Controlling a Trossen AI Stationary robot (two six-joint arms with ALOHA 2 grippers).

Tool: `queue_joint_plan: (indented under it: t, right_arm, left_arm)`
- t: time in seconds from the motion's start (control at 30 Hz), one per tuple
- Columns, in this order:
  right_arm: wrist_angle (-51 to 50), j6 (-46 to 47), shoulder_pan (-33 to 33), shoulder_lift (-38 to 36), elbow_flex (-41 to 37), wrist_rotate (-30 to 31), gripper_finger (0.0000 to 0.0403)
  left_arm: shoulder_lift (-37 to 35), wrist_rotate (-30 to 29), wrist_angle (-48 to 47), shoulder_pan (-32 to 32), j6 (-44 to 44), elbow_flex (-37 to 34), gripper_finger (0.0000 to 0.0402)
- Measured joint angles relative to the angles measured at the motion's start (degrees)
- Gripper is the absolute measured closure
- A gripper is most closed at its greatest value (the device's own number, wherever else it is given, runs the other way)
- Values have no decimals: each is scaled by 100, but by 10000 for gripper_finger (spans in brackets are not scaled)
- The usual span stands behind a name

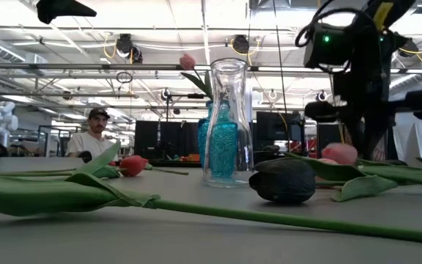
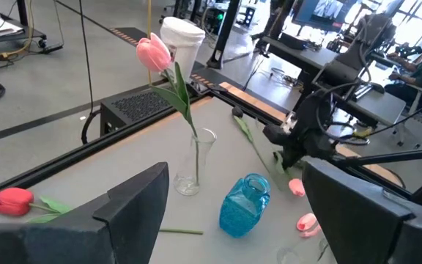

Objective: Sort flowers into vase by color
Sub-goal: Put the top pink tulip into the top transparent vase

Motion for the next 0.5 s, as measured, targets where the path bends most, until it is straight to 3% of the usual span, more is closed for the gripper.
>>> queue_joint_plan:
  t: [0.5]
  right_arm:
    - [-571,511,0,-874,565,7,403]
  left_arm:
    - [0,0,1,0,1,0,82]
